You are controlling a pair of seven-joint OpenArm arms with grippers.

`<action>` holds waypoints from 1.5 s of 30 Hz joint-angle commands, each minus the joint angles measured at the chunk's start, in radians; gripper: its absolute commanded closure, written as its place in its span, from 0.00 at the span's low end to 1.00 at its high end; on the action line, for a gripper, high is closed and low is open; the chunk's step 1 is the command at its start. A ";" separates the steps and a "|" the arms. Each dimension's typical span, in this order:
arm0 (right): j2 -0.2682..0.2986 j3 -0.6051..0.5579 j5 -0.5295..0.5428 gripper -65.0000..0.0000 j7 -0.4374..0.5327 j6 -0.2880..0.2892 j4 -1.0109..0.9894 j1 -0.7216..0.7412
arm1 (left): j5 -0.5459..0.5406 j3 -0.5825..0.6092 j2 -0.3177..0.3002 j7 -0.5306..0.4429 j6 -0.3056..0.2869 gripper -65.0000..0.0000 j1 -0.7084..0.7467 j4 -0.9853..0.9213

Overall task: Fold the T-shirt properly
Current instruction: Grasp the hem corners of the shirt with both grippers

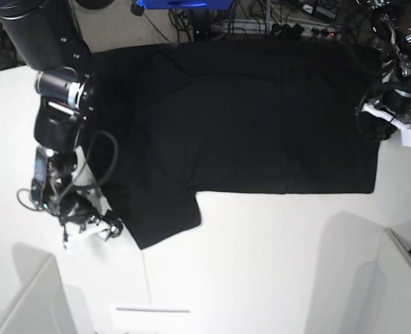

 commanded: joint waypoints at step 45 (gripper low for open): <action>-0.020 -0.136 -0.075 1.00 0.115 0.016 -0.236 0.070 | -0.007 -0.057 -0.022 -0.019 0.006 0.85 -0.043 -0.060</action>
